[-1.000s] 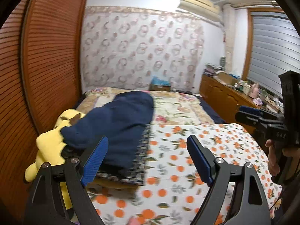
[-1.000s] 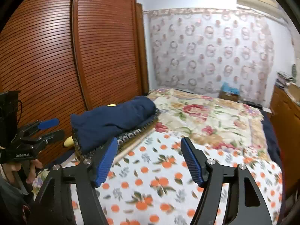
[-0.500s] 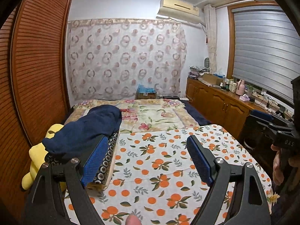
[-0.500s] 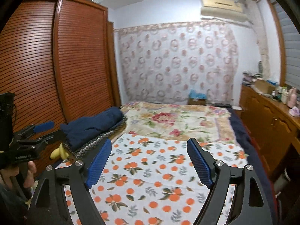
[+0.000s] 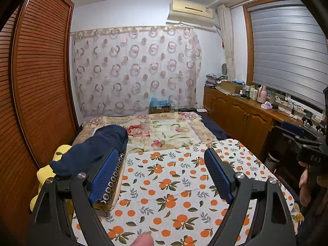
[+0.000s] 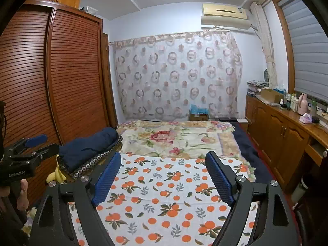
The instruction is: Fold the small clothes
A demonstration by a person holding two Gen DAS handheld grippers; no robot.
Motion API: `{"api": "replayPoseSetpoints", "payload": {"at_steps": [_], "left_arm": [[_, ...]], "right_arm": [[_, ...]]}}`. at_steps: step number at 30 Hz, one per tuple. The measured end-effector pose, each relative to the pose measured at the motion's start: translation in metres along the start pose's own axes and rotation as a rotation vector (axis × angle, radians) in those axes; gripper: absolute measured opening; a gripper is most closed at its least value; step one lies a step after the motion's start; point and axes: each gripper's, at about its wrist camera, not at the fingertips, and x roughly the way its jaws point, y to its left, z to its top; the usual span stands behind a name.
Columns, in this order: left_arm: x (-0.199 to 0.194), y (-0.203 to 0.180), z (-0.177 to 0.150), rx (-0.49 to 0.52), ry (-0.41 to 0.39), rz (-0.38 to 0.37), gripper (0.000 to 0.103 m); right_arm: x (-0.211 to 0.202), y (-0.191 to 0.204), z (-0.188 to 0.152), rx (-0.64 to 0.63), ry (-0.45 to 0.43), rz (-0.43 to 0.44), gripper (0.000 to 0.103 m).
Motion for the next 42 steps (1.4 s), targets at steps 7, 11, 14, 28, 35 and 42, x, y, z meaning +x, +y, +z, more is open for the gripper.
{"api": "replayPoseSetpoints", "payload": {"at_steps": [7,11,14,28,35,42], "left_arm": [[-0.016,-0.004,0.008,0.002,-0.034,0.011,0.086],[-0.017,-0.002,0.007,-0.003,-0.032,0.011,0.086],[-0.018,-0.002,0.006,-0.004,-0.025,0.009,0.086],[-0.018,-0.001,0.004,-0.008,-0.023,0.016,0.086],[-0.019,0.0,0.004,-0.01,-0.022,0.019,0.086],[-0.019,0.0,0.004,-0.01,-0.022,0.019,0.086]], "right_arm": [[-0.011,0.006,-0.002,-0.003,-0.023,-0.018,0.091],[-0.011,0.005,-0.006,-0.006,-0.027,-0.025,0.091],[-0.011,0.0,-0.008,-0.006,-0.026,-0.022,0.091],[-0.013,-0.008,-0.005,-0.011,-0.017,-0.016,0.092],[-0.013,-0.016,-0.004,-0.02,-0.015,-0.012,0.092],[-0.012,-0.019,-0.002,-0.021,-0.013,-0.011,0.092]]}}
